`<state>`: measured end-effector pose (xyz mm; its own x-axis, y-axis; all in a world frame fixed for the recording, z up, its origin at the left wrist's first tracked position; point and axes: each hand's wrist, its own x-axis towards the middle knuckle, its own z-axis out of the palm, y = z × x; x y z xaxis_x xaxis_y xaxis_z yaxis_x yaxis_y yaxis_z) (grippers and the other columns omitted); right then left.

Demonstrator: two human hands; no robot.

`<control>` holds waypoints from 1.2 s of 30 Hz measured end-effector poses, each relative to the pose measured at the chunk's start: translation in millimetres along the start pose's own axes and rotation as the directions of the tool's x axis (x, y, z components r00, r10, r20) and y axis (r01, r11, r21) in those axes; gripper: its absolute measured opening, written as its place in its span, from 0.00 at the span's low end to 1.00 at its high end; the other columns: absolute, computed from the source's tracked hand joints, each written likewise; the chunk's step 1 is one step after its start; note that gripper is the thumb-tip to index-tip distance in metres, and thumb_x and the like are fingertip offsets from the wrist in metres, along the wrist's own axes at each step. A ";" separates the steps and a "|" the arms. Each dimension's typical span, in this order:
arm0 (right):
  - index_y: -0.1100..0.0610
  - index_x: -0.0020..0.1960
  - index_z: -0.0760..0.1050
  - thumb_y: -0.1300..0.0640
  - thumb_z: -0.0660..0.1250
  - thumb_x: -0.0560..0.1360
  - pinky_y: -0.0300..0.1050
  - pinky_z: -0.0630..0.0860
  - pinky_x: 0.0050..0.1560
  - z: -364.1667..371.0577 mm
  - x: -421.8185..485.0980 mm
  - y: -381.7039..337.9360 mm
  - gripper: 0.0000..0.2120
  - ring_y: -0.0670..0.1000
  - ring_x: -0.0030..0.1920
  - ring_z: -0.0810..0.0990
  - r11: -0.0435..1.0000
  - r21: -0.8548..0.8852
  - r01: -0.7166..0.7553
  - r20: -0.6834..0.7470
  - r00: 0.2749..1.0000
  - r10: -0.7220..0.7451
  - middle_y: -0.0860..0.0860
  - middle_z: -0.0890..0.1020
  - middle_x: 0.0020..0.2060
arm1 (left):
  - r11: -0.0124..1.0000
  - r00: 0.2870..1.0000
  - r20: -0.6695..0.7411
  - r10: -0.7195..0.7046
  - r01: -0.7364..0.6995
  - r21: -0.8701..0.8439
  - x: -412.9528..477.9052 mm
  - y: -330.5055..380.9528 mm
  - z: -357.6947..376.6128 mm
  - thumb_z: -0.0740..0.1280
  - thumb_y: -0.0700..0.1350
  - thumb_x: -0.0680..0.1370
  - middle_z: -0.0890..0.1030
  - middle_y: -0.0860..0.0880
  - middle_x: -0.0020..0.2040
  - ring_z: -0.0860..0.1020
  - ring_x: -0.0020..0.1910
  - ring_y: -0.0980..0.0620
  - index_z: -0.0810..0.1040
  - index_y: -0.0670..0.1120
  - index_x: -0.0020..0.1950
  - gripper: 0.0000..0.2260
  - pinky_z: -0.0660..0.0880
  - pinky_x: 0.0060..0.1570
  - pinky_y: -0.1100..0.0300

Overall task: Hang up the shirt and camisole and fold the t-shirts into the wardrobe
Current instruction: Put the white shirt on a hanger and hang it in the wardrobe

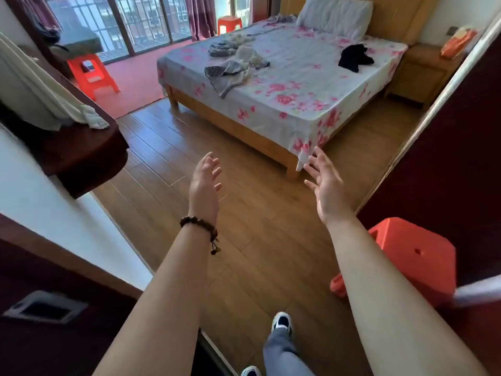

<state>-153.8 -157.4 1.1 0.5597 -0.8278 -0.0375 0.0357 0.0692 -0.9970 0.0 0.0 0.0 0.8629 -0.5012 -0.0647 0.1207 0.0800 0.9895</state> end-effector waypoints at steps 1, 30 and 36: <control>0.45 0.73 0.64 0.36 0.55 0.74 0.53 0.65 0.68 1.1 3.6 -0.2 0.30 0.46 0.66 0.71 1.000 -0.002 0.000 -0.003 1.000 0.000 0.48 0.69 0.70 | 1.000 1.000 -0.005 0.002 -0.002 0.004 3.5 -0.1 2.3 0.54 0.55 0.81 0.74 0.50 0.66 0.73 0.64 0.52 0.68 0.48 0.72 0.21 0.70 0.65 0.47; 0.42 0.67 0.67 0.42 0.54 0.80 0.53 0.67 0.69 63.7 311.5 29.1 0.17 0.46 0.65 0.72 0.987 -0.117 -0.107 0.134 0.983 0.123 0.45 0.72 0.66 | 0.996 0.972 -0.219 -0.081 0.084 0.002 278.0 -28.1 73.5 0.56 0.54 0.81 0.75 0.53 0.64 0.74 0.63 0.55 0.69 0.51 0.71 0.19 0.72 0.64 0.49; 0.40 0.64 0.67 0.38 0.54 0.77 0.53 0.67 0.69 126.9 391.9 47.8 0.17 0.45 0.65 0.72 0.985 -0.125 -0.118 0.161 0.977 0.137 0.44 0.72 0.66 | 0.994 0.966 -0.240 -0.097 0.107 0.030 368.5 -41.7 51.7 0.55 0.57 0.80 0.75 0.53 0.65 0.74 0.63 0.55 0.68 0.52 0.72 0.22 0.71 0.65 0.48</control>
<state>172.4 -407.8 -52.6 0.6853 -0.7099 -0.1624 -0.1344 0.0960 -0.9863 287.6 -232.6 -58.4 0.9396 -0.2851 -0.1893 0.1977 0.0005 0.9803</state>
